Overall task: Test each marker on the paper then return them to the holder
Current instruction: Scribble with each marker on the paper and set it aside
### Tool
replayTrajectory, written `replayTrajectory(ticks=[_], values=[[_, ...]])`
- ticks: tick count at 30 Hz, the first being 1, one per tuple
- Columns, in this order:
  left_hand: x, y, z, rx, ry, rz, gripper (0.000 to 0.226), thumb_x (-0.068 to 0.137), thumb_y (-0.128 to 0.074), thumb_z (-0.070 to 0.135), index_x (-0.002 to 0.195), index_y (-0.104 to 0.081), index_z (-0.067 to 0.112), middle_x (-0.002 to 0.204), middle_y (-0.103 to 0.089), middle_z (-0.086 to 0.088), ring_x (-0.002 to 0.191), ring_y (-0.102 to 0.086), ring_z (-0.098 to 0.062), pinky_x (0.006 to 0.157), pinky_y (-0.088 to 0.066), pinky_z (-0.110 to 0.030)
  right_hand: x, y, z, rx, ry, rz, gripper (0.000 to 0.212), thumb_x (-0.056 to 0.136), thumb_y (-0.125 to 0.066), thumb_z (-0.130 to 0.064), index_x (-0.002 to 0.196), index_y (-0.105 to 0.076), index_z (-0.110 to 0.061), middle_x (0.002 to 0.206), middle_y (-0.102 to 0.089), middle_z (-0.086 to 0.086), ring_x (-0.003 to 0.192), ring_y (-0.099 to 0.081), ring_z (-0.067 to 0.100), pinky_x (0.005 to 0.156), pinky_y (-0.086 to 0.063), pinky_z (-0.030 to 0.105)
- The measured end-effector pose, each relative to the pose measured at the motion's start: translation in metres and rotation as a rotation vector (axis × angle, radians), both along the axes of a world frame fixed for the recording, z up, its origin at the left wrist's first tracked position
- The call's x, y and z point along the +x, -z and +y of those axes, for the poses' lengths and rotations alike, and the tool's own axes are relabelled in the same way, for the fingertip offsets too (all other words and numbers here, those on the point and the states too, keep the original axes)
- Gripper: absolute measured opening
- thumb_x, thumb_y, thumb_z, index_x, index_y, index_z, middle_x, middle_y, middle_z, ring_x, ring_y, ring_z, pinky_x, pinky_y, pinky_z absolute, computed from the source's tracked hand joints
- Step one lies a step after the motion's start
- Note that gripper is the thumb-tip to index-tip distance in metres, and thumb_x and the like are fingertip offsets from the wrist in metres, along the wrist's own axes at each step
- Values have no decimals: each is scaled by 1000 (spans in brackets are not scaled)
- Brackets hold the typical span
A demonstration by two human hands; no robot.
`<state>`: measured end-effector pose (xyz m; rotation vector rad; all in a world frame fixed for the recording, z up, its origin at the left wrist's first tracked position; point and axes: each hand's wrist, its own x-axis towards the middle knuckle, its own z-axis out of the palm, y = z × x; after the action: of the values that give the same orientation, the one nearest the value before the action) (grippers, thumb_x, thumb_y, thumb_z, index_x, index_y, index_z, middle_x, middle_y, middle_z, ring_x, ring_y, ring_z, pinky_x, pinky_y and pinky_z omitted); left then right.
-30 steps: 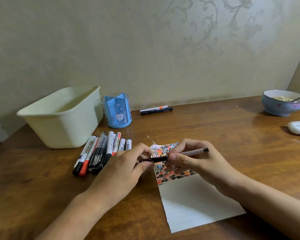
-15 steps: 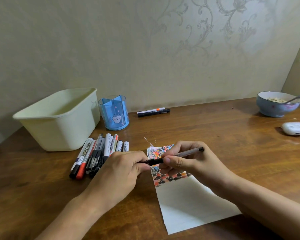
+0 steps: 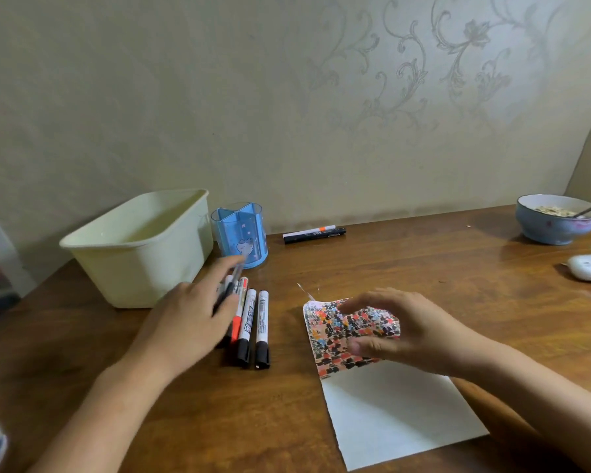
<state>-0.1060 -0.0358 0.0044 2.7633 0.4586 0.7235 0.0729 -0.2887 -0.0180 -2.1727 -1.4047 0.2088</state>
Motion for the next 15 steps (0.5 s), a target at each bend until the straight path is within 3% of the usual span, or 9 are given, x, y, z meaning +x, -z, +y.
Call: replayTrajectory(ticks=[5,9,12,15], values=[[-6,6,29,71,-247,77,11,100,-44,31,107,-45,39,47,-56,3,40,-54,-9,43,-38,-29,1,16,6,-88,-44,-106,64,77,-57,-78,133,-54,-47,132,-52,-28,124,-45,-7,106,-42,29],[-5,12,37,91,-288,151,12,100,-42,31,108,-47,38,49,-54,4,45,-56,-11,42,-36,-28,-3,20,10,-98,-65,-109,60,80,-59,-68,135,-56,-44,137,-48,-30,129,-37,-11,112,-35,25],[-4,16,41,81,-287,193,17,101,-38,34,113,-49,39,53,-58,4,44,-58,-8,48,-49,-30,-6,23,16,-108,-86,-102,70,79,-51,-72,142,-49,-44,146,-42,-29,136,-31,-8,117,-28,28],[-3,21,44,70,-287,216,25,102,-36,41,122,-50,40,66,-61,10,54,-58,-12,54,-47,-30,-8,25,21,-133,-98,-136,70,85,-48,-70,149,-39,-43,154,-34,-26,143,-24,-4,122,-19,30]])
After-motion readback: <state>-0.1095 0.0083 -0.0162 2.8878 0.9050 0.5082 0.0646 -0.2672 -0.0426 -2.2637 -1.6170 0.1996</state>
